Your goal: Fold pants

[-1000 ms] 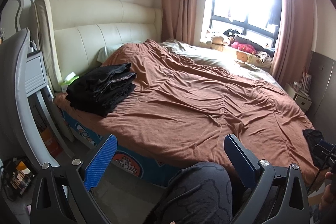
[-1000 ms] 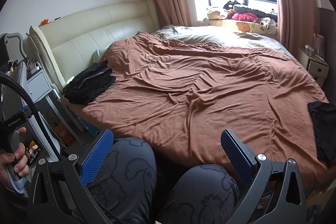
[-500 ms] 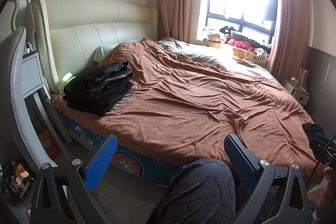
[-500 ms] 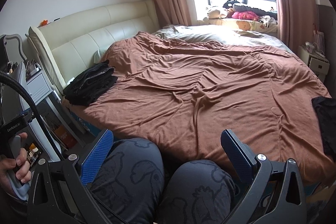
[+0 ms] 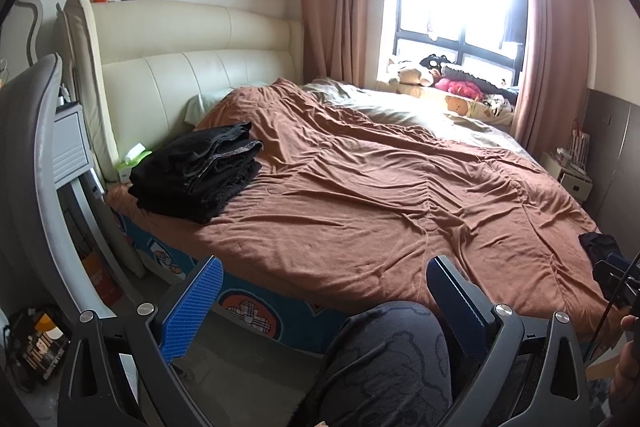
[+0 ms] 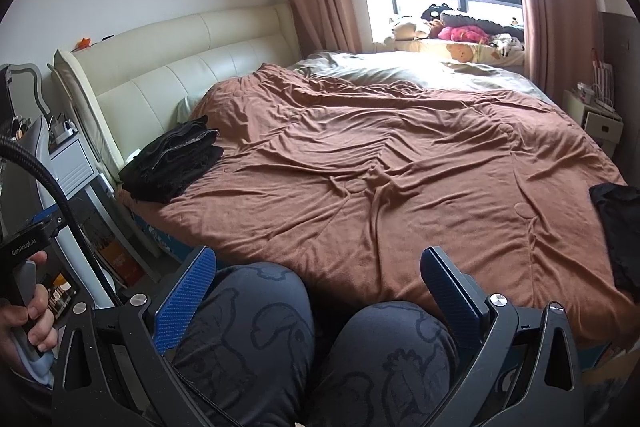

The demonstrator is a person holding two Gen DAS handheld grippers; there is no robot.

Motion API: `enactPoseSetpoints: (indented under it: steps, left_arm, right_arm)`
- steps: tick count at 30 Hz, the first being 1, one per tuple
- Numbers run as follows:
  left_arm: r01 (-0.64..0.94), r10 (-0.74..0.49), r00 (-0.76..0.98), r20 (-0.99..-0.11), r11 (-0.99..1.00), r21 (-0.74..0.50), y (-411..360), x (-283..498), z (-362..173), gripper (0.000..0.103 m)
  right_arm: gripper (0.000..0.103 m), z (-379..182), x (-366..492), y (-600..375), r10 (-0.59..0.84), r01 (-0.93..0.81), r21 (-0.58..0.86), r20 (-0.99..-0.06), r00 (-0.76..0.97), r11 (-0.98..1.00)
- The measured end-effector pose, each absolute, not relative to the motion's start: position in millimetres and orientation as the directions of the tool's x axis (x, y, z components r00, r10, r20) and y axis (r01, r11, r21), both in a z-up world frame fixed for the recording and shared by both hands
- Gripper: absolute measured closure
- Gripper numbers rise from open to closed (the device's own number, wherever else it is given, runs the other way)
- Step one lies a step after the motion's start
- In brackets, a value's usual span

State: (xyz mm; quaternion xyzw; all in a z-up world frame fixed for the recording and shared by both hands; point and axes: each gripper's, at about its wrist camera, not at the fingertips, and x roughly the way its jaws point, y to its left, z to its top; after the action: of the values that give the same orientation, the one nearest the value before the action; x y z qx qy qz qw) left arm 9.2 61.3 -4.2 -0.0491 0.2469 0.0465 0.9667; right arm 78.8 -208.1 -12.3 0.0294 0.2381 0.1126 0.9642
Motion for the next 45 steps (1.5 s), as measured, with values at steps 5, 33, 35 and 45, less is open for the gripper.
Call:
enactPoseSetpoints:
  steps: [5, 33, 35, 45]
  left_arm:
    - [-0.109, 0.066, 0.875, -0.479, 0.992, -0.062, 61, 6, -5, 0.000]
    - [-0.069, 0.054, 0.876, -0.480, 0.998, -0.013, 43, 1, -6, 0.000]
    - [-0.068, 0.053, 0.876, -0.480, 0.998, -0.013, 43, 1, -6, 0.000]
    - [-0.070, 0.054, 0.875, -0.480, 0.997, -0.015, 43, 1, -6, 0.000]
  right_arm:
    - [0.000, -13, 75, -208, 0.231, -0.202, 0.113, -0.450, 0.862, 0.973]
    - [0.000, -14, 68, -204, 0.175, -0.165, 0.061, -0.434, 0.884, 0.984]
    - [0.000, -13, 67, -203, 0.170, -0.163, 0.055, -0.431, 0.886, 0.985]
    - [0.000, -15, 66, -201, 0.162, -0.162, 0.037, -0.431, 0.887, 0.986]
